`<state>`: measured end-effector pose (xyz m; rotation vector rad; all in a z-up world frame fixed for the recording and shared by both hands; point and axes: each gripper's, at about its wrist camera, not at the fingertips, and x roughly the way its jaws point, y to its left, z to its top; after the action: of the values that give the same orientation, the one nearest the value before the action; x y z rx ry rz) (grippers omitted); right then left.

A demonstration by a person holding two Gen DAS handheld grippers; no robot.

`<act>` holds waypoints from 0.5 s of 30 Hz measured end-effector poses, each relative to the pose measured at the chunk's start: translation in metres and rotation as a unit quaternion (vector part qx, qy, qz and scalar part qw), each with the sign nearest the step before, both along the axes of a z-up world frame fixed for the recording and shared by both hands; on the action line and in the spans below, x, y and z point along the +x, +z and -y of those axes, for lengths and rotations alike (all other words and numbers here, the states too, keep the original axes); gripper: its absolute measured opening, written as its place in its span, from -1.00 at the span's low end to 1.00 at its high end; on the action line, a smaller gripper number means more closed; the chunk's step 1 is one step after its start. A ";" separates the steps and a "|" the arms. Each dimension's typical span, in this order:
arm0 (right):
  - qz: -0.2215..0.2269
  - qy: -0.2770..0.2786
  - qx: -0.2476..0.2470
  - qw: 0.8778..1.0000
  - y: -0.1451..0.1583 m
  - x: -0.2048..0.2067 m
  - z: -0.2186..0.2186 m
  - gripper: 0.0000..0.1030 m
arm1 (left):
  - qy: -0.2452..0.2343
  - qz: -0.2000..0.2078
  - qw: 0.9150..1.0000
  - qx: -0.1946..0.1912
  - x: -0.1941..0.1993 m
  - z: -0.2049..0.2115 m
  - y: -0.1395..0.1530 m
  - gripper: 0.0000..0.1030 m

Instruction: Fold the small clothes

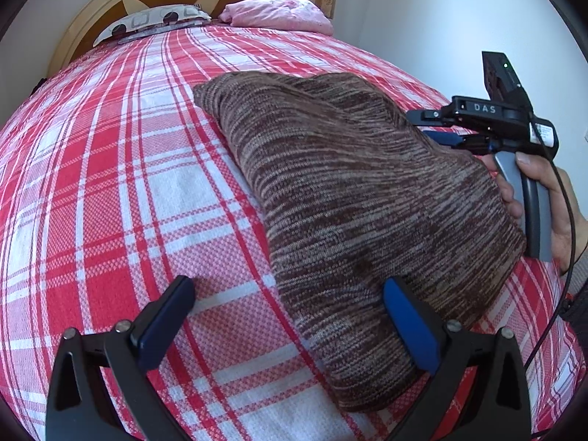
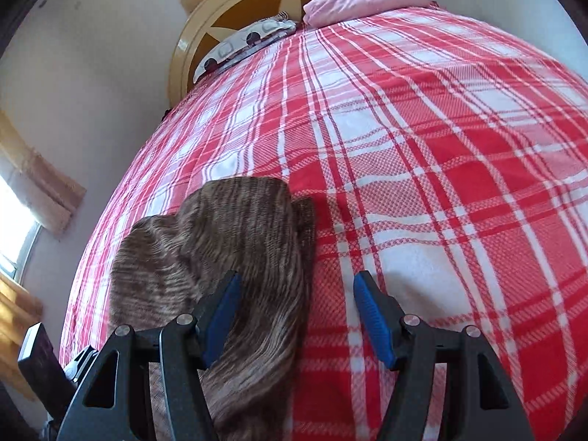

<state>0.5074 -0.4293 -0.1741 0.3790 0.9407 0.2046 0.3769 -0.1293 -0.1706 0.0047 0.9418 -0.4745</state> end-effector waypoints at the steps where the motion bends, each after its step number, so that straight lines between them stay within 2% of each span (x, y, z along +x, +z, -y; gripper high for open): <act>1: 0.002 0.000 0.001 1.000 -0.002 0.001 0.000 0.25 | 0.001 0.000 1.000 0.000 0.001 0.000 0.000 1.00; 7: 0.002 -0.002 0.029 1.000 -0.005 0.015 0.005 0.25 | 0.021 -0.006 1.000 -0.015 0.013 0.001 0.001 1.00; 11: 0.006 -0.002 0.050 0.999 -0.008 0.023 0.008 0.25 | 0.023 -0.009 1.000 -0.011 0.018 0.005 0.000 1.00; 15: 0.005 0.042 0.065 0.997 -0.009 0.030 -0.007 0.19 | 0.023 -0.005 0.999 -0.022 0.016 0.002 0.000 1.00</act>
<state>0.5374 -0.4221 -0.1832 0.4584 0.9368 0.3447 0.3927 -0.1314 -0.1701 -0.0582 0.9398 -0.4532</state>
